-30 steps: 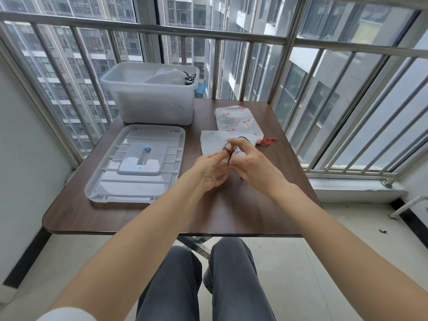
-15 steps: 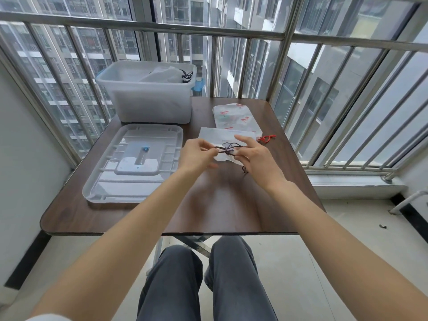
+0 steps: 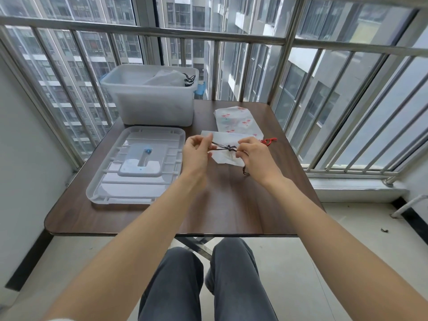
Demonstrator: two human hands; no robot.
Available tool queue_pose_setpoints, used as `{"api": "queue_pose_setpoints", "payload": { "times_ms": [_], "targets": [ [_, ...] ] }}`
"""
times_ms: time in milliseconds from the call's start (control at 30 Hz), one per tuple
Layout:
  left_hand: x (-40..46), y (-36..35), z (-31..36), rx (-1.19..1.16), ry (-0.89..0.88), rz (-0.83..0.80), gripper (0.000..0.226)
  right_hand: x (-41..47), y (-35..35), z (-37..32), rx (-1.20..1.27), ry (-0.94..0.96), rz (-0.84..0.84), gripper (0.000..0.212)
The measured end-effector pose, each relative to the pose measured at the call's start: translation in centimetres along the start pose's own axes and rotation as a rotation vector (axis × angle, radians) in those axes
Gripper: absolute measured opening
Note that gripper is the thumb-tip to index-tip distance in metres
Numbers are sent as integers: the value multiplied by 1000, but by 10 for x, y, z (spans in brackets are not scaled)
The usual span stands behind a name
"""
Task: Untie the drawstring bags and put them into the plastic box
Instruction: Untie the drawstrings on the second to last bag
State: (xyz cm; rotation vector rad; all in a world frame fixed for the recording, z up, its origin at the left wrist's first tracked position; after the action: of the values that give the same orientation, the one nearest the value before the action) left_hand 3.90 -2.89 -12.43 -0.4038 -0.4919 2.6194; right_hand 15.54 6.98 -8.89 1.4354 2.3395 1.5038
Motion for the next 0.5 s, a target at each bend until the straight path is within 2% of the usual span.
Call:
{"api": "queue_pose_setpoints", "payload": {
  "times_ms": [67, 233, 300, 433, 500],
  "targets": [
    [0, 0, 4, 147, -117, -36, 14, 1, -1, 6, -9, -44, -6, 20],
    [-12, -19, 22, 403, -366, -246, 13, 1, -5, 5, -73, -64, -28, 21],
    [-16, -23, 29, 377, -410, -276, 16, 2, -2, 5, -101, -75, -10, 21],
    [-19, -22, 37, 281, -387, -276, 11, 3, -4, 7, -139, -113, 21, 18],
    [-26, -27, 35, 356, -422, -349, 10, 1, -6, 12, -160, -166, 29, 18]
  ]
}}
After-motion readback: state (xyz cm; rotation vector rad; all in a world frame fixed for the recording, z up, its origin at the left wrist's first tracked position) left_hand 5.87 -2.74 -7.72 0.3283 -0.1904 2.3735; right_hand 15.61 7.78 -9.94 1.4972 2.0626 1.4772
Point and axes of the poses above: each hand's wrist, its own x-axis towards the middle knuckle, its own y-axis out of the back of the hand, z = x × y, the point moved 10 cm from there along x, towards the middle knuckle, and after that the axes turned 12 degrees about z, right-handed, at the moved point
